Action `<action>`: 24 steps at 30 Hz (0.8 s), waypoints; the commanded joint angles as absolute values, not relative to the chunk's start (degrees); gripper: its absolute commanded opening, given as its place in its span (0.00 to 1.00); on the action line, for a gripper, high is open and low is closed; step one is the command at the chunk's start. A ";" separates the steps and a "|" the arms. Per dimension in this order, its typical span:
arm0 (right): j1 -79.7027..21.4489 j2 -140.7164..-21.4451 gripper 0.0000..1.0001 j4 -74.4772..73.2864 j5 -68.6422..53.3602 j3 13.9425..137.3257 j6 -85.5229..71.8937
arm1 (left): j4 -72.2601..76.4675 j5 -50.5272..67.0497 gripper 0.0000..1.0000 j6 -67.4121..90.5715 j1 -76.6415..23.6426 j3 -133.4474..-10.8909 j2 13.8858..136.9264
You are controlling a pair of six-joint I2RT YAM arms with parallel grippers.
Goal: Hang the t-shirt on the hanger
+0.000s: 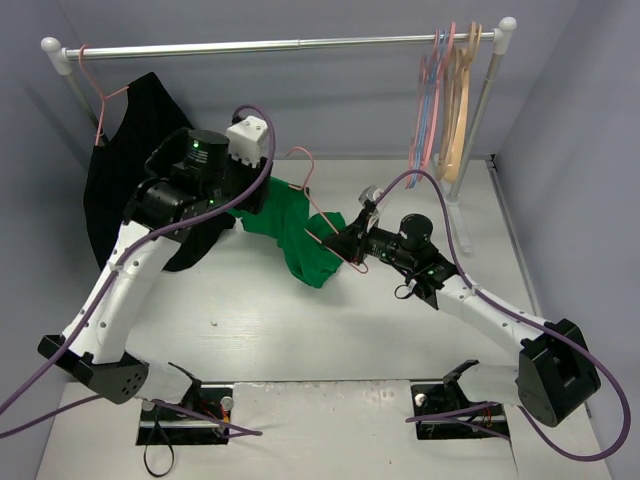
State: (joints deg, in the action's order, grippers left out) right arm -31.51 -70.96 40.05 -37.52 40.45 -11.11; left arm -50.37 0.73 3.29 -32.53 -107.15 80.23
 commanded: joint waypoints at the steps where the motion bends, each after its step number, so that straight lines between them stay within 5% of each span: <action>1: -31.20 -70.05 0.00 47.11 -37.71 43.77 -11.07 | -42.90 10.61 0.50 0.18 -23.07 -104.25 78.13; 14: -31.20 -70.49 0.00 46.14 -39.29 45.09 -10.90 | -38.41 42.87 0.55 -15.45 -9.06 -105.21 83.32; 24: -31.20 -71.10 0.00 44.74 -40.43 46.05 -10.37 | -39.99 51.59 0.55 -29.79 -8.44 -107.66 88.94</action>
